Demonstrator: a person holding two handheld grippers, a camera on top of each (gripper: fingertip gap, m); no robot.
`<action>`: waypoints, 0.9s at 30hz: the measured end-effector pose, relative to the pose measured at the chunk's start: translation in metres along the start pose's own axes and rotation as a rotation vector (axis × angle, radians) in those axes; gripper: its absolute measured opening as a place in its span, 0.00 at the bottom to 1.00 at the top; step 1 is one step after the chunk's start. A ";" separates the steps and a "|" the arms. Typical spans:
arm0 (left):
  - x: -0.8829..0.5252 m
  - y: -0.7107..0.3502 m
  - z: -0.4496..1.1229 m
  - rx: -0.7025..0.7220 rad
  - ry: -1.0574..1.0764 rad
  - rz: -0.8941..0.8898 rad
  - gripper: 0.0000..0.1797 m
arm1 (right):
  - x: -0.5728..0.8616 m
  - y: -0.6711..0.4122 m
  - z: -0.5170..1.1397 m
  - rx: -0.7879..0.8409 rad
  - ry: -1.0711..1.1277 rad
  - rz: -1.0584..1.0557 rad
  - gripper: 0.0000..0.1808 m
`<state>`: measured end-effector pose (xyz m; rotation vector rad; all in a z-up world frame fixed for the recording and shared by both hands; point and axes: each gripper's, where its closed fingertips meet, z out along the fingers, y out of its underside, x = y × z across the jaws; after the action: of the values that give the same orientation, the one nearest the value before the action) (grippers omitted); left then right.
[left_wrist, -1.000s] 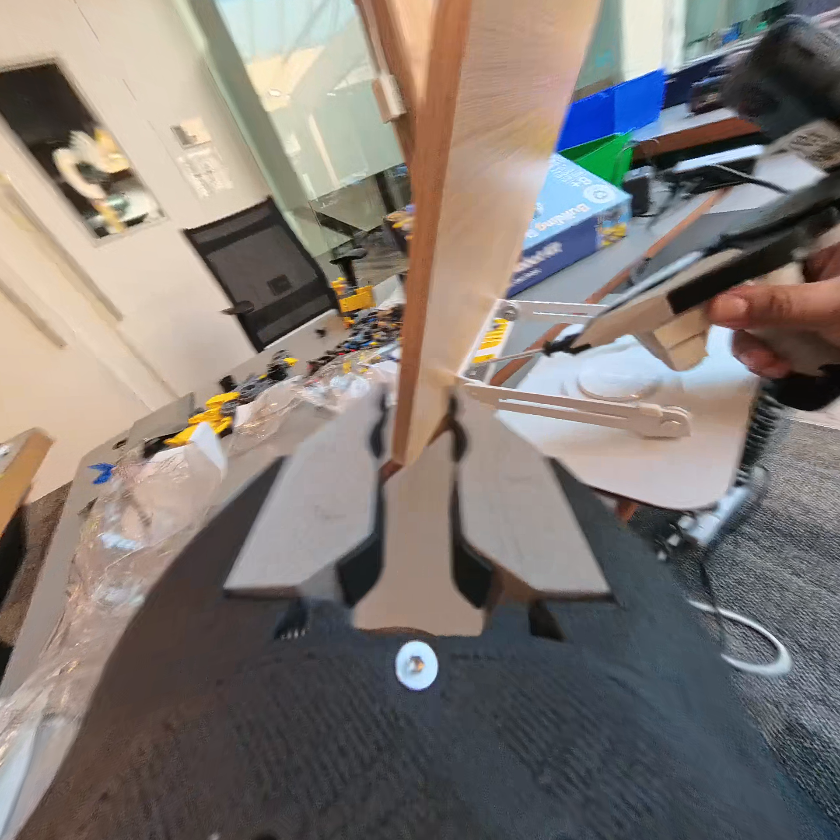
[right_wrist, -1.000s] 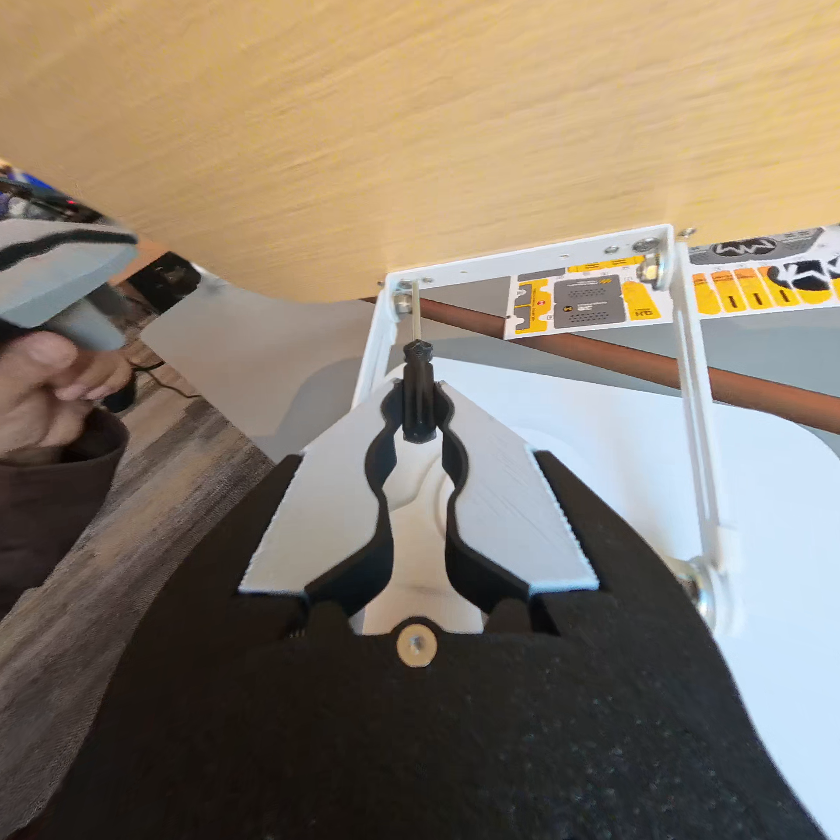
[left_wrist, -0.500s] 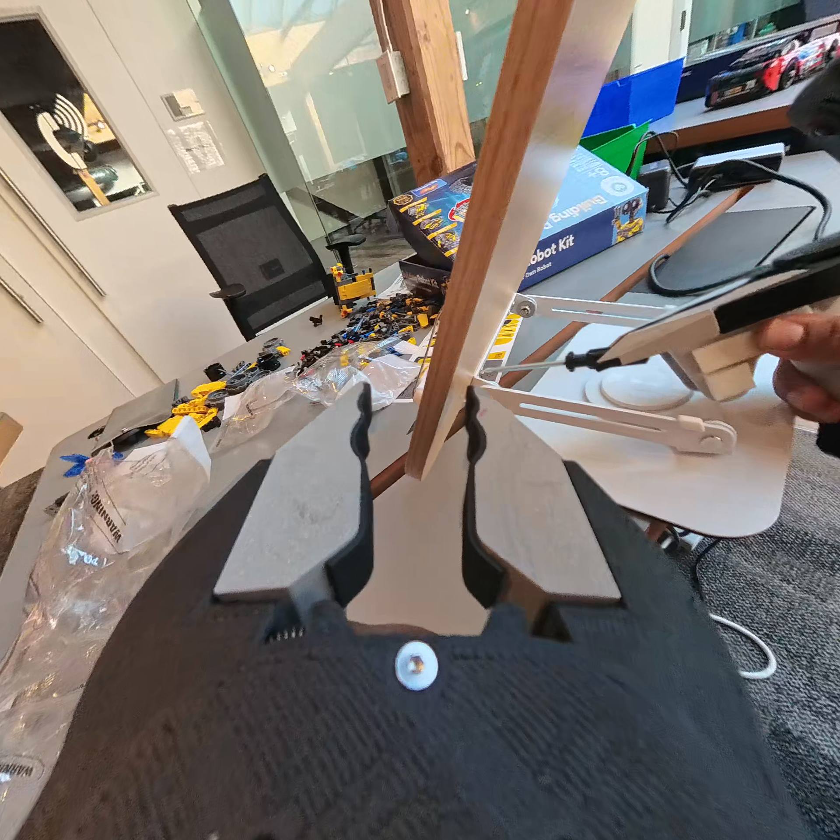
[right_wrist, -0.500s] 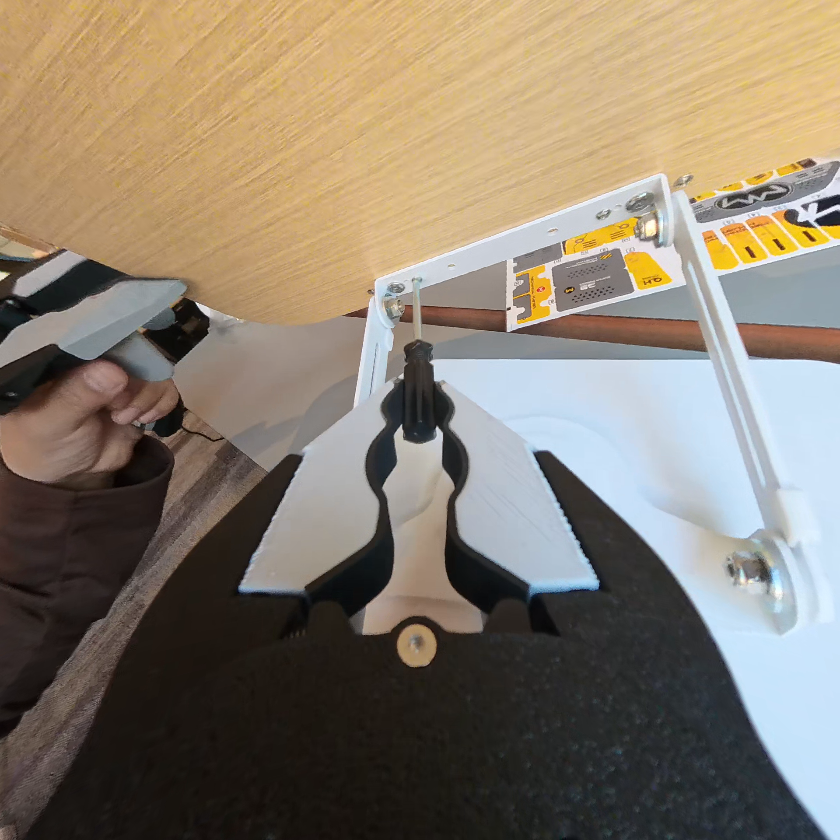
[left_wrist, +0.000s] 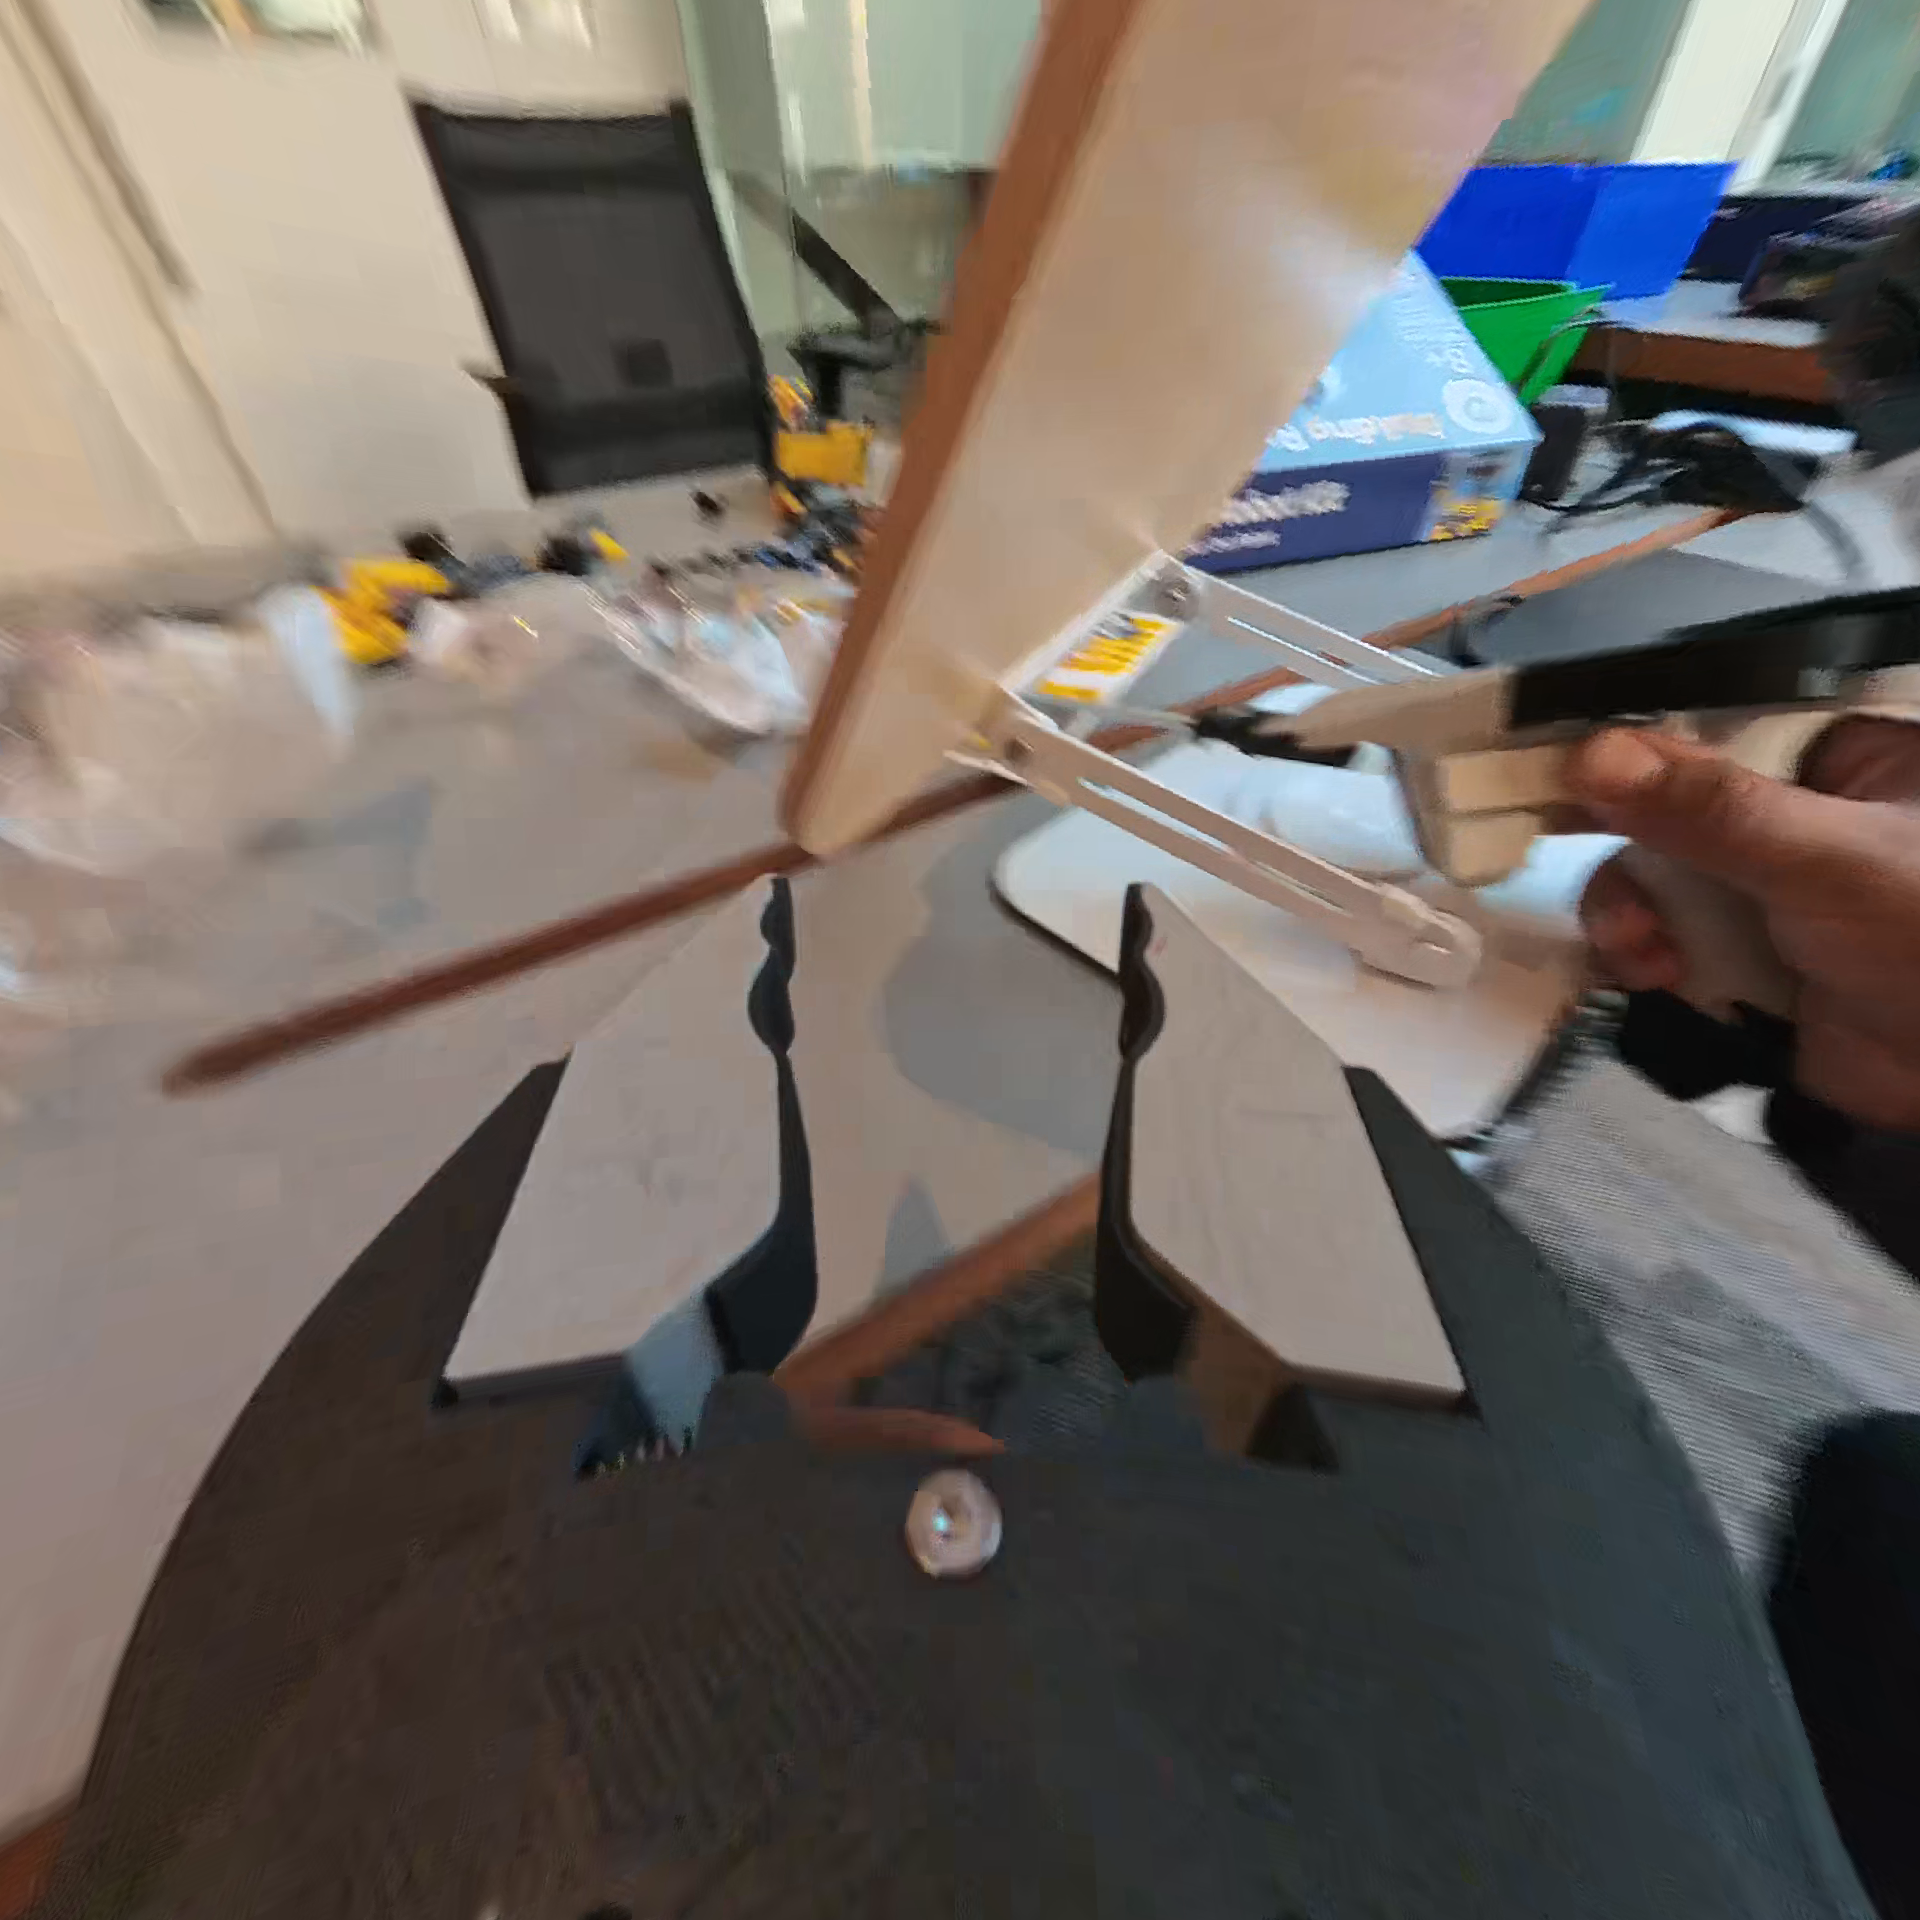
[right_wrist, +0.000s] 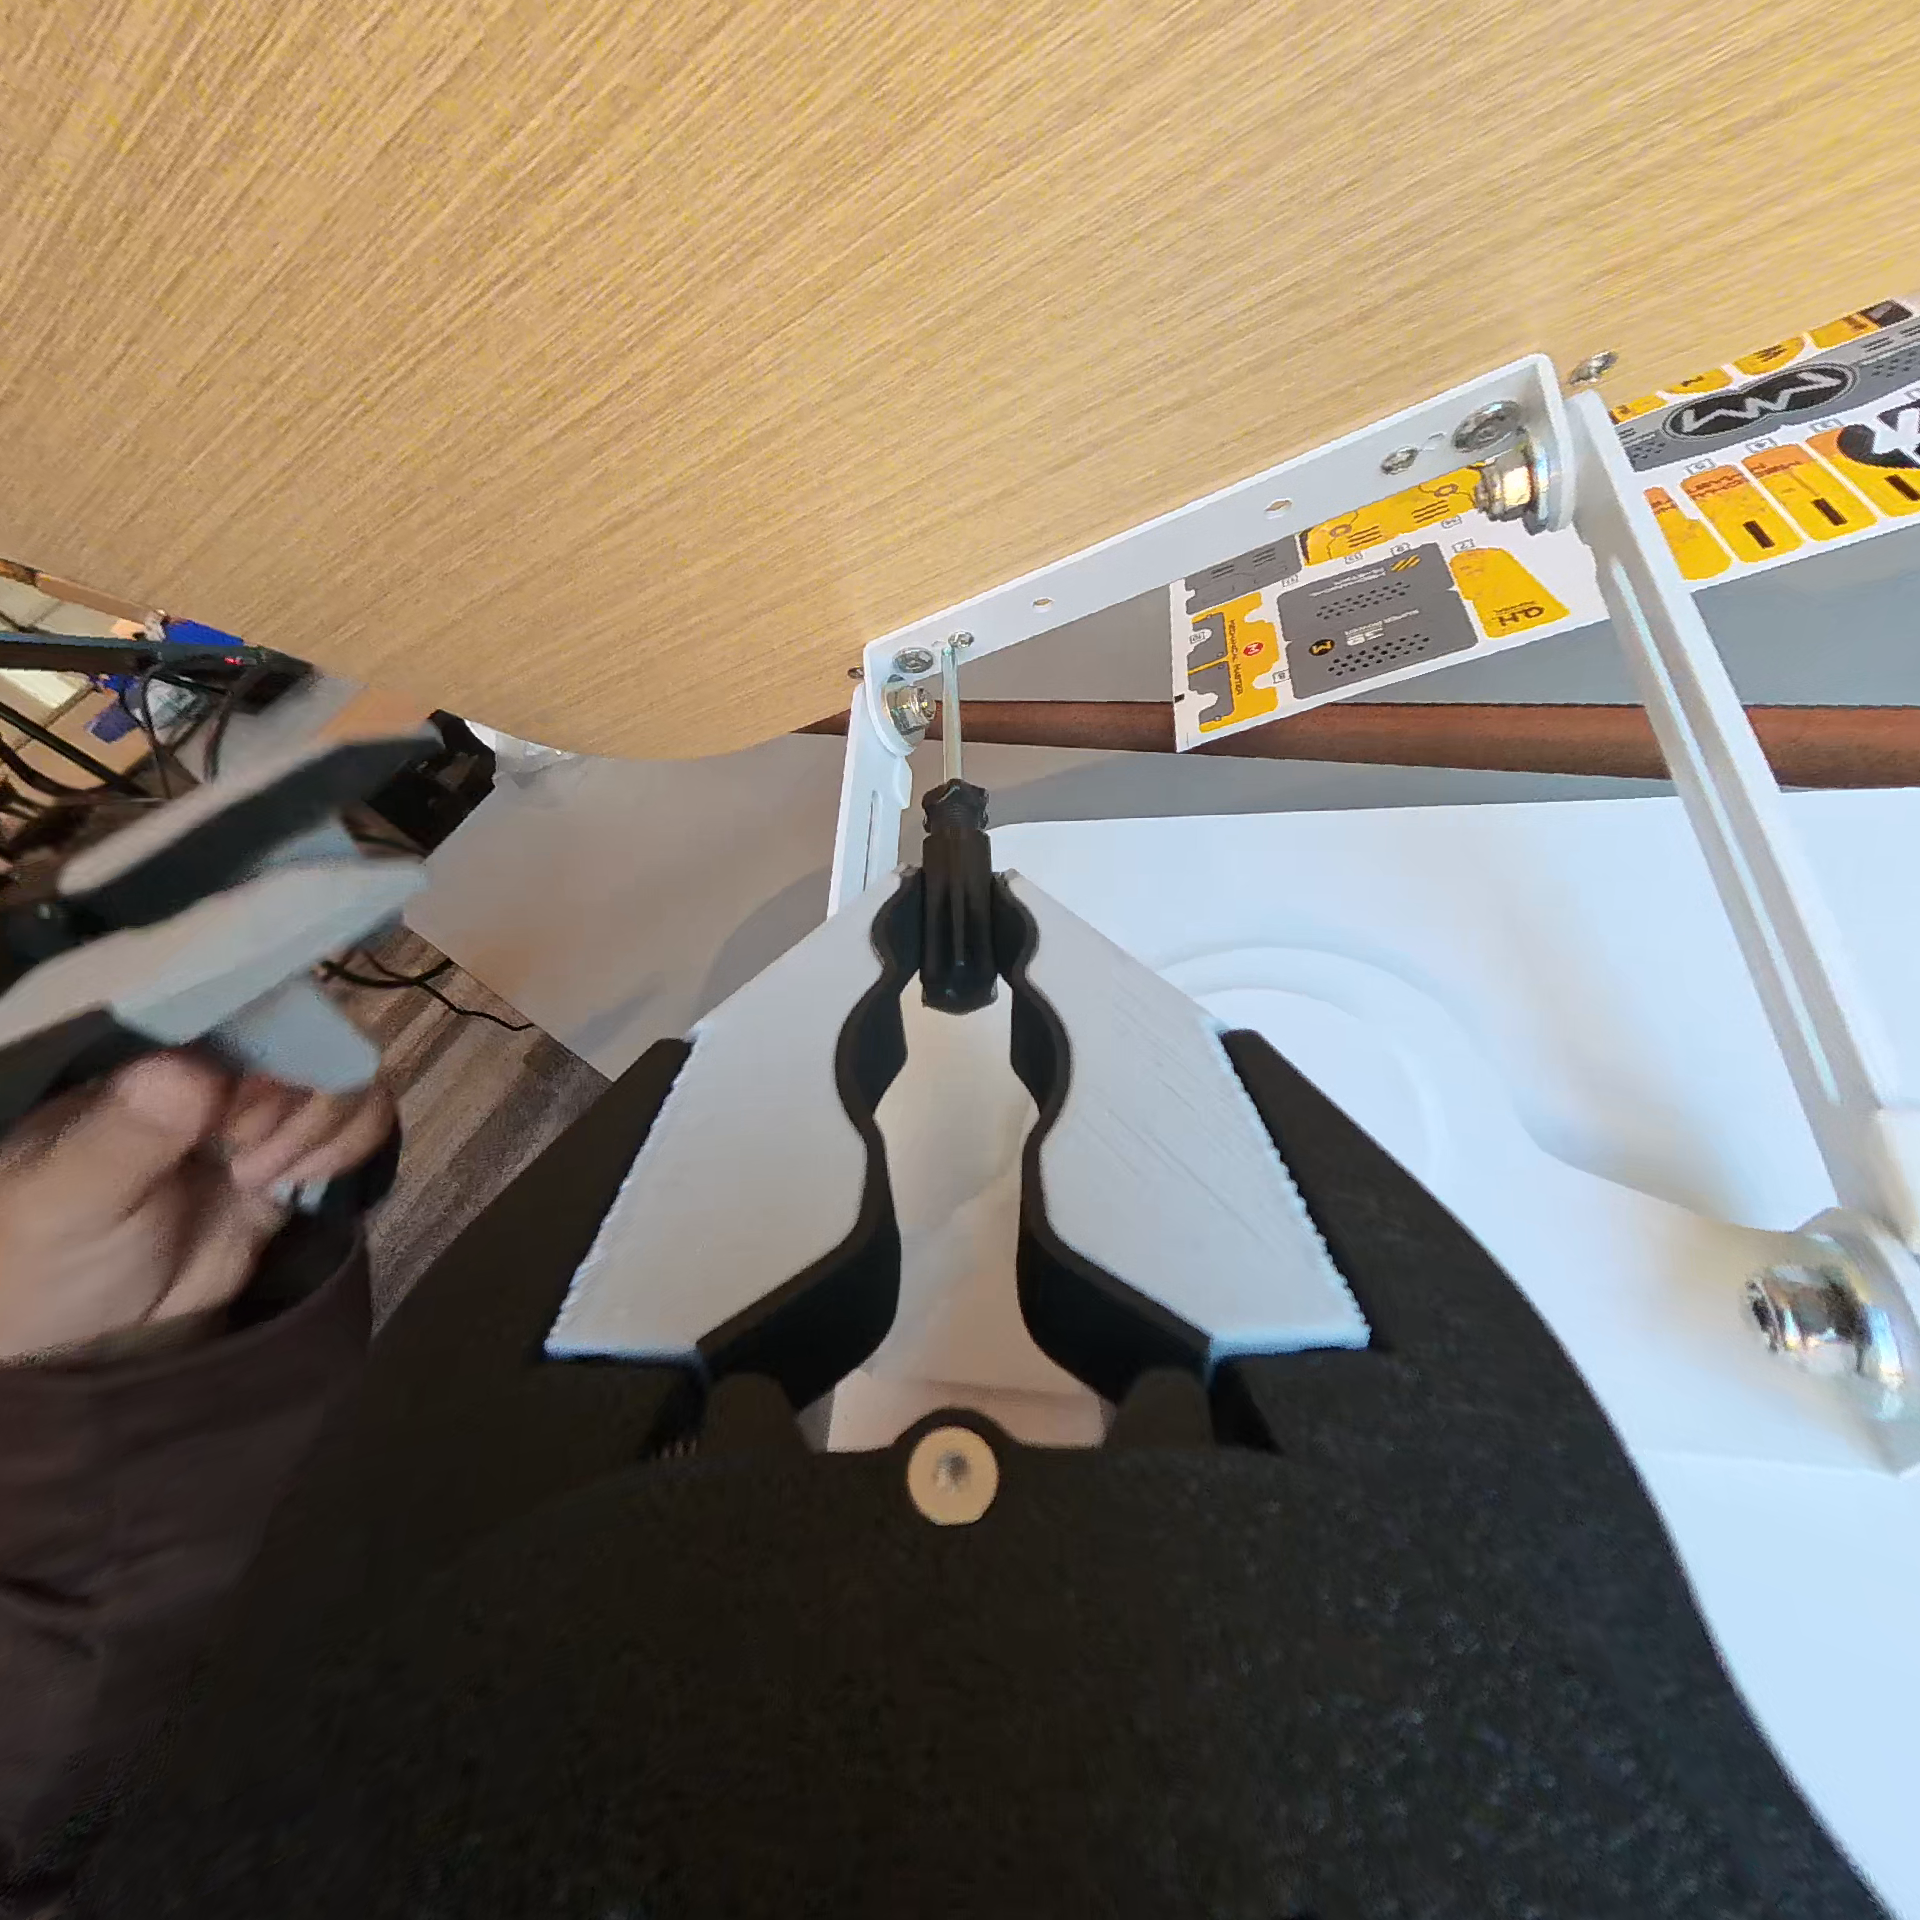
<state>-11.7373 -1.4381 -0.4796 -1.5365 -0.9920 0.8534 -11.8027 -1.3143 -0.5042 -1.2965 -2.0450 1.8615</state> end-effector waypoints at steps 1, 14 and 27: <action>0.018 0.009 0.000 -0.027 0.049 -0.051 0.36 | 0.000 0.000 0.000 0.001 -0.003 0.004 0.06; 0.067 0.049 0.066 -0.300 -0.086 0.069 0.40 | 0.002 -0.001 -0.003 0.014 -0.018 0.056 0.06; 0.061 0.047 0.070 -0.302 -0.113 0.089 0.41 | 0.004 -0.004 -0.003 0.032 0.009 0.017 0.06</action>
<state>-11.7685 -1.3589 -0.5392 -1.8148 -1.1825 0.8905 -11.8056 -1.3097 -0.5019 -1.3159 -1.9983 1.8837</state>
